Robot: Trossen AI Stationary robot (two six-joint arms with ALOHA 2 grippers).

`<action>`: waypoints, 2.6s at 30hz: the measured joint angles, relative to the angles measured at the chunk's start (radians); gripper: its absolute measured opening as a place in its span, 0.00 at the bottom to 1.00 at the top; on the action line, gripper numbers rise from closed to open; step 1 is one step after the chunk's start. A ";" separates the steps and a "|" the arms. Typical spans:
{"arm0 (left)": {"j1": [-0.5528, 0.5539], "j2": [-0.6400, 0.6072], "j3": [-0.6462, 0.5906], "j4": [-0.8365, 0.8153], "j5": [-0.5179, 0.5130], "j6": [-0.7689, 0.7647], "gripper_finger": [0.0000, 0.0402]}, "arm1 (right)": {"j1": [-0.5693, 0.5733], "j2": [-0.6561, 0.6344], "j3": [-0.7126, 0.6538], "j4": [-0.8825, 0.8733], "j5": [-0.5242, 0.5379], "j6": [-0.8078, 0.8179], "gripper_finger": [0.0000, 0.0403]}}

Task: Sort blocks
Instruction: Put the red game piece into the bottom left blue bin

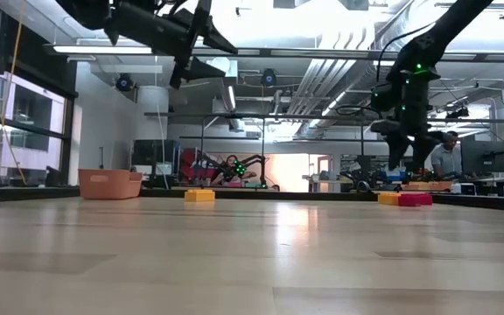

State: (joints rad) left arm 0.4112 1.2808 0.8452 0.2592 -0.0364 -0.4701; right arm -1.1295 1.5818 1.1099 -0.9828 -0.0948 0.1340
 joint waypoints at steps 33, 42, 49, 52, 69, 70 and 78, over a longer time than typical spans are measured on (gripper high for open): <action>0.206 0.000 0.010 -0.001 0.141 0.169 0.67 | 0.180 0.007 -0.161 0.132 0.458 0.442 0.00; 0.206 0.000 0.010 0.000 0.141 0.169 0.67 | 0.181 0.045 -0.161 0.152 0.467 0.437 0.00; 0.206 0.000 0.010 -0.001 0.141 0.168 0.67 | 0.220 0.116 -0.154 0.147 0.476 0.393 0.00; 0.205 0.000 0.010 -0.001 0.141 0.168 0.67 | 0.254 0.102 -0.158 0.104 0.478 0.311 0.00; 0.205 0.000 0.010 -0.009 0.139 0.168 0.67 | 0.406 0.027 -0.162 -0.131 0.309 0.175 0.00; 0.205 0.000 0.010 -0.012 0.139 0.168 0.67 | 0.419 0.027 -0.162 -0.116 0.309 0.188 0.00; 0.205 0.000 0.009 -0.013 0.139 0.168 0.67 | 0.427 0.022 -0.157 -0.052 0.455 0.375 0.00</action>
State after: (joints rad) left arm 0.6167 1.2808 0.8543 0.2466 0.1024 -0.3019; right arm -0.7021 1.6039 0.9527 -1.0345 0.3599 0.5092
